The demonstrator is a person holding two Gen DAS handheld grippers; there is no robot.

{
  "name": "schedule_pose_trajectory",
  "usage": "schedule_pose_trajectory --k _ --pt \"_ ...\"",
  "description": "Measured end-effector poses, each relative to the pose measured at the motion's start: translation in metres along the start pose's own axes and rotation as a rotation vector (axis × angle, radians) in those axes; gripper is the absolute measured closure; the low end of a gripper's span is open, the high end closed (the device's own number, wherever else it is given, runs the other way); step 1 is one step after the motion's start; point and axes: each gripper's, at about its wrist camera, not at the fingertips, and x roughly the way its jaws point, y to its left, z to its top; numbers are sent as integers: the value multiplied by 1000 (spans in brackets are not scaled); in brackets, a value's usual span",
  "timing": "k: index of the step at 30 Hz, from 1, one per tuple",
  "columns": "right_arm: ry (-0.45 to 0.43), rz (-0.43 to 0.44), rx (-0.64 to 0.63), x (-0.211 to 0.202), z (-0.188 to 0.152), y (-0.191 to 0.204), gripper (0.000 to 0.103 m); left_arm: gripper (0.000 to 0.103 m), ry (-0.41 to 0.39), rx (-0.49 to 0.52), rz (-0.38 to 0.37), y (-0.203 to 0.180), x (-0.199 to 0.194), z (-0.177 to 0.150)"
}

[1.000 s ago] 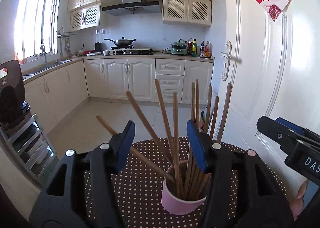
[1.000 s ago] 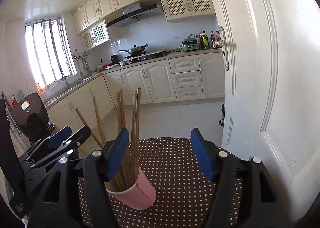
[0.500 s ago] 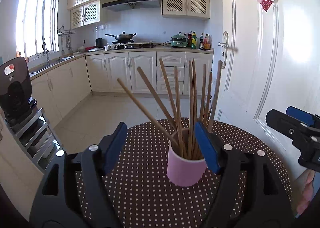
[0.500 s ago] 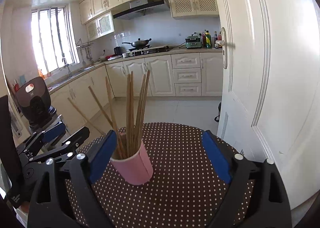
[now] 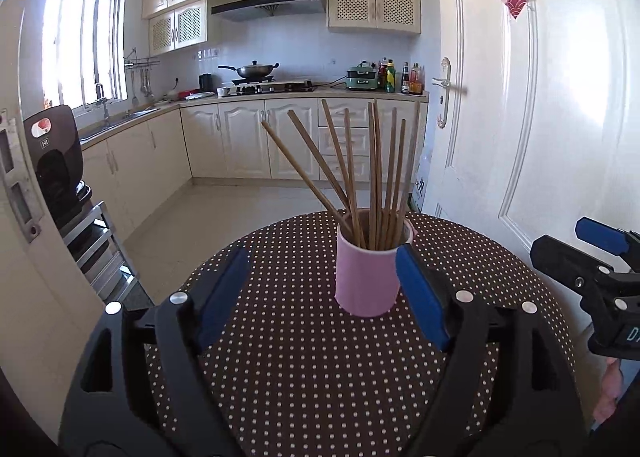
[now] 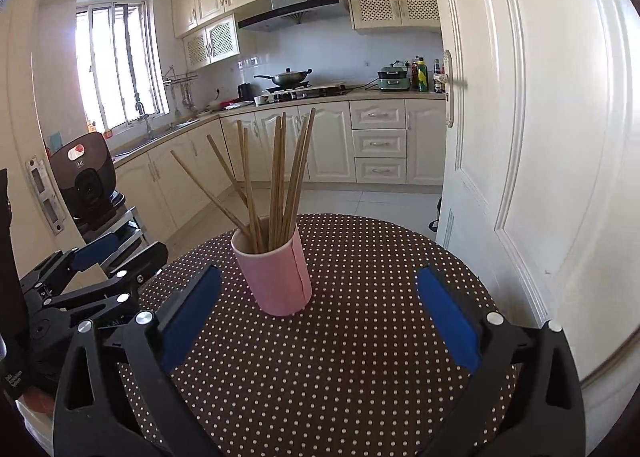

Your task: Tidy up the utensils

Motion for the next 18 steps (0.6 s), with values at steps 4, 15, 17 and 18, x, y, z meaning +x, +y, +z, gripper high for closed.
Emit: schedule_pose_trajectory --k 4,15,17,18 --pt "-12 14 20 -14 -7 0 8 27 -13 -20 27 -1 -20 -4" --pt "-109 42 14 -75 -19 13 8 27 -87 -18 46 -9 -85 -14" --pt "-137 53 1 -88 -20 18 8 25 -95 -20 24 -11 -94 -17" --pt "-147 54 -4 -92 -21 19 8 25 -97 -27 15 -11 -99 -18"
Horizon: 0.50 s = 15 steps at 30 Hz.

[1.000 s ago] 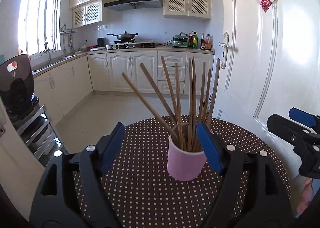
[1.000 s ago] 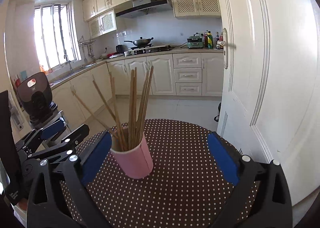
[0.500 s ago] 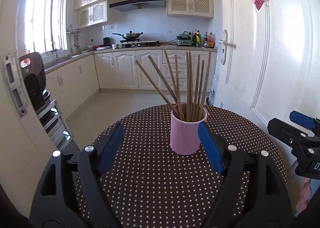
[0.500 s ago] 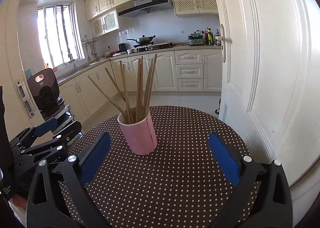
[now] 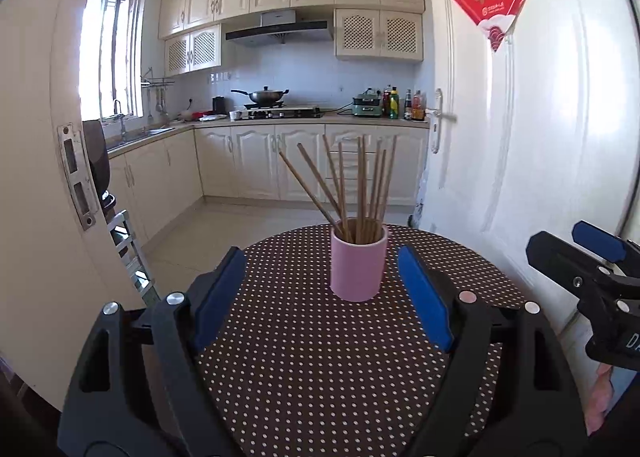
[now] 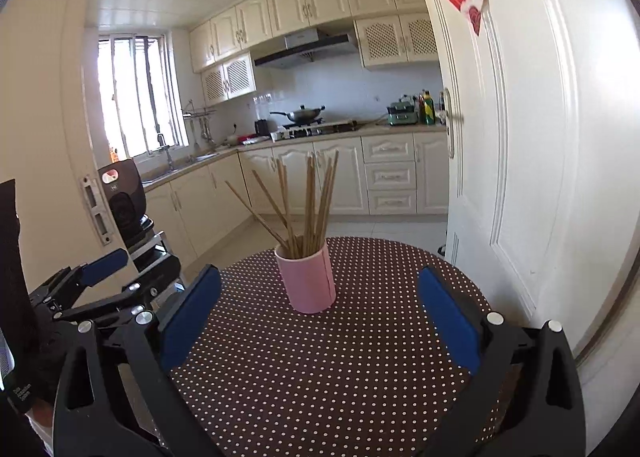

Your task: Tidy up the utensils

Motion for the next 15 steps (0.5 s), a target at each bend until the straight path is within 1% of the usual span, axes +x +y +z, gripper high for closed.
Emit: schedule_pose_trajectory --k 6,10,15 --pt "-63 3 -21 -28 2 11 8 23 -39 16 -5 -4 -27 -2" --pt "-104 0 -38 -42 3 14 8 21 -79 33 15 -7 -44 0" --pt "-120 -8 -65 -49 2 20 8 19 -111 21 -3 -6 -60 5"
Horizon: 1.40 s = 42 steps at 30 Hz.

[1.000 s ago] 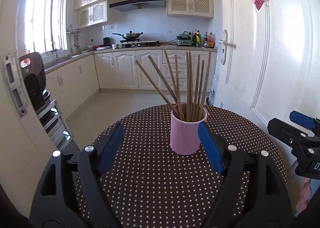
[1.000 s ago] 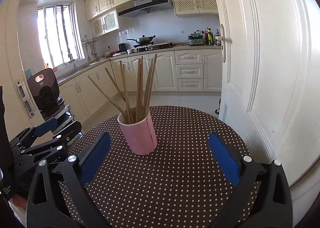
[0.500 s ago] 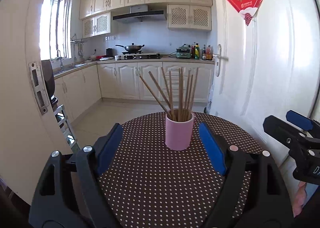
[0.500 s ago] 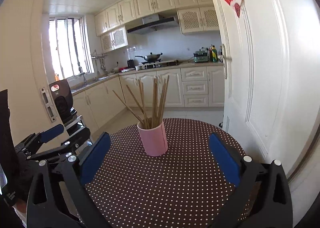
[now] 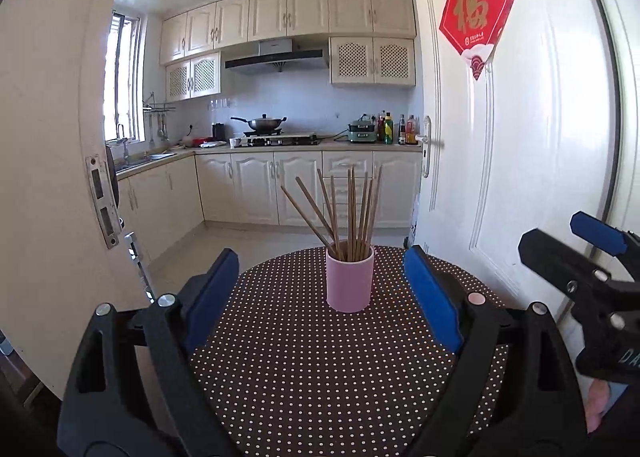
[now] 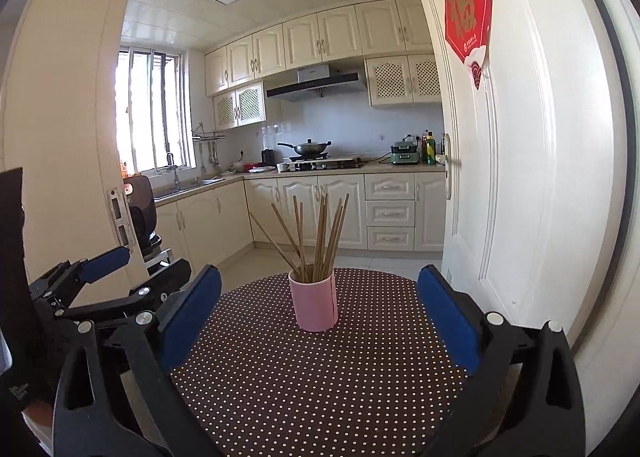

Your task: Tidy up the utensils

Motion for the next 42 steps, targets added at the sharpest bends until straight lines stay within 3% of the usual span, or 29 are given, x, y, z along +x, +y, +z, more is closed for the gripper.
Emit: schedule_pose_trajectory --k 11,42 --pt "-35 13 19 -17 -3 7 8 19 -44 -3 -5 0 -19 8" --pt "17 16 52 -15 -11 5 8 19 -3 -14 -16 2 -17 3"
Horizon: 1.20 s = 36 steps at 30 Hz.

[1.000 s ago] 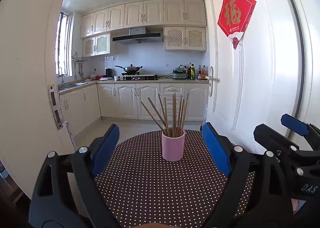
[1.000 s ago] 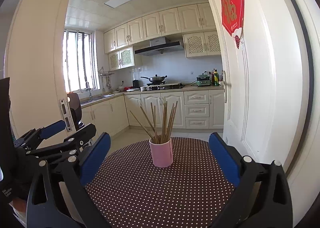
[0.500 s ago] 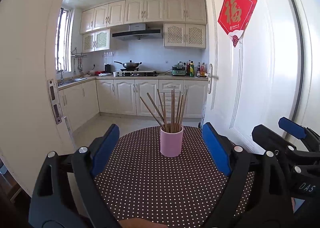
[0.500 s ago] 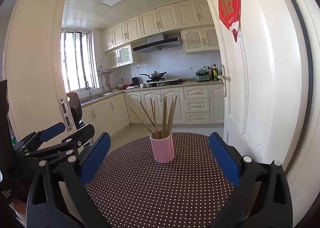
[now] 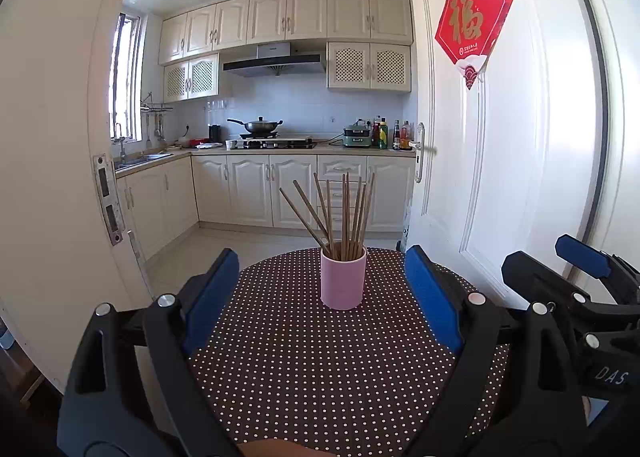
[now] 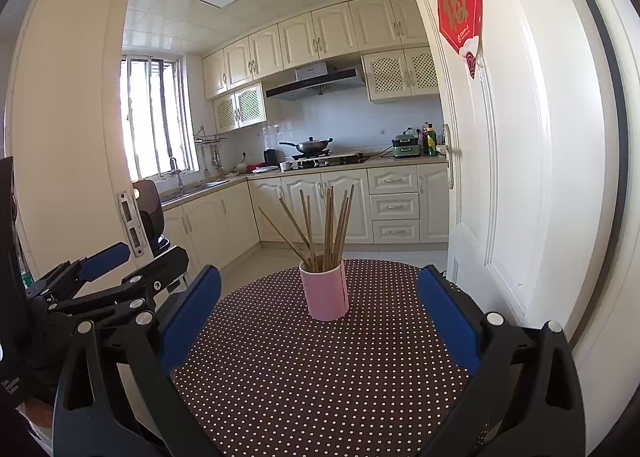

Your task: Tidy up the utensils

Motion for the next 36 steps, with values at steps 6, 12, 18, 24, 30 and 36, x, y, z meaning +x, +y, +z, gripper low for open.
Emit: schedule_pose_trajectory --k 6,12,18,24,30,36 --pt "15 5 9 2 -1 -1 8 19 7 4 3 -1 1 -1" --pt "29 11 12 4 -2 -1 8 19 13 1 0 1 3 -2" --pt "31 12 9 4 -1 1 8 19 15 -2 0 2 2 -3" --pt "33 3 10 3 -1 0 8 19 19 0 -4 2 2 -4" --pt "31 2 14 3 0 0 8 19 15 6 -2 2 2 -3" --pt "42 9 23 5 -3 -1 8 19 24 5 -12 3 2 -5"
